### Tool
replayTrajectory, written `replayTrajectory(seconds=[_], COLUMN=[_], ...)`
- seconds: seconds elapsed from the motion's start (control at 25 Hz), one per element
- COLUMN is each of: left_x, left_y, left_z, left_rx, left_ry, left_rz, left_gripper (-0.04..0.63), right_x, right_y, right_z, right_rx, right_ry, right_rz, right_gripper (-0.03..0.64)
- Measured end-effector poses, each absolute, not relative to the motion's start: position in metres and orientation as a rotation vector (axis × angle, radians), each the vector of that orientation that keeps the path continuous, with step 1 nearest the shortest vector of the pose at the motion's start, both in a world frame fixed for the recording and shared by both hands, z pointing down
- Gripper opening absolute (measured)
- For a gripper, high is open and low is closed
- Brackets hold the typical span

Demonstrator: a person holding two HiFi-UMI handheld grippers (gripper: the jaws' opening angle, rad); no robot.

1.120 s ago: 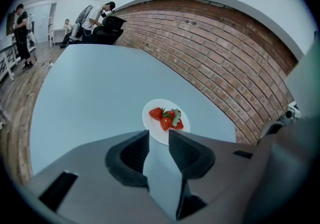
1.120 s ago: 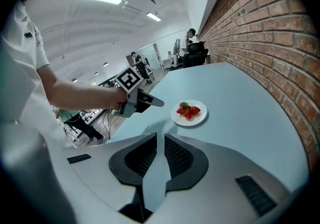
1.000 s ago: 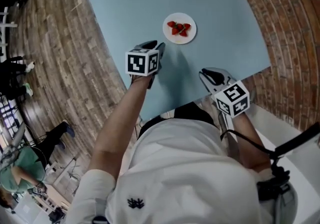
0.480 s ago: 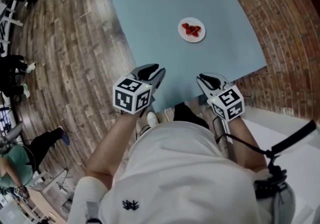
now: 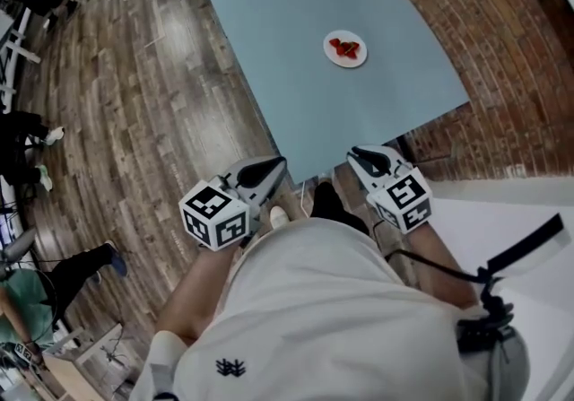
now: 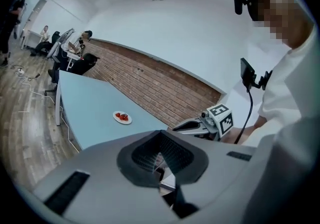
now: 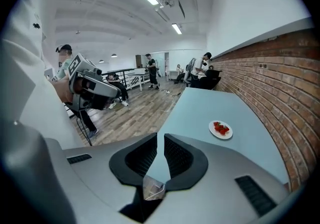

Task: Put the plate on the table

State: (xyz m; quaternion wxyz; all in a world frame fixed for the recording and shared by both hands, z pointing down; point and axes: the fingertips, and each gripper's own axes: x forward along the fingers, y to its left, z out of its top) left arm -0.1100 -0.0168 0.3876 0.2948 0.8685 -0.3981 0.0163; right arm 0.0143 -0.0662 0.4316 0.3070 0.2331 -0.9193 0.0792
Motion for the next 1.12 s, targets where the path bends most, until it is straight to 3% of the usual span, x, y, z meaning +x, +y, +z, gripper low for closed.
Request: replayTrajectory(seconds=[1.12], left_x=[-0.118], left_y=[0.049], left_z=[0.381], left_rx=[2.396], left_ry=[-1.045], left_rz=[0.052], left_gripper=[0.002], right_x=[-0.012], right_y=[0.011], right_z=[0.414], right_rx=[0.577], right_ry=[-2.434], right_rz=[0.091], right_gripper=[0.009])
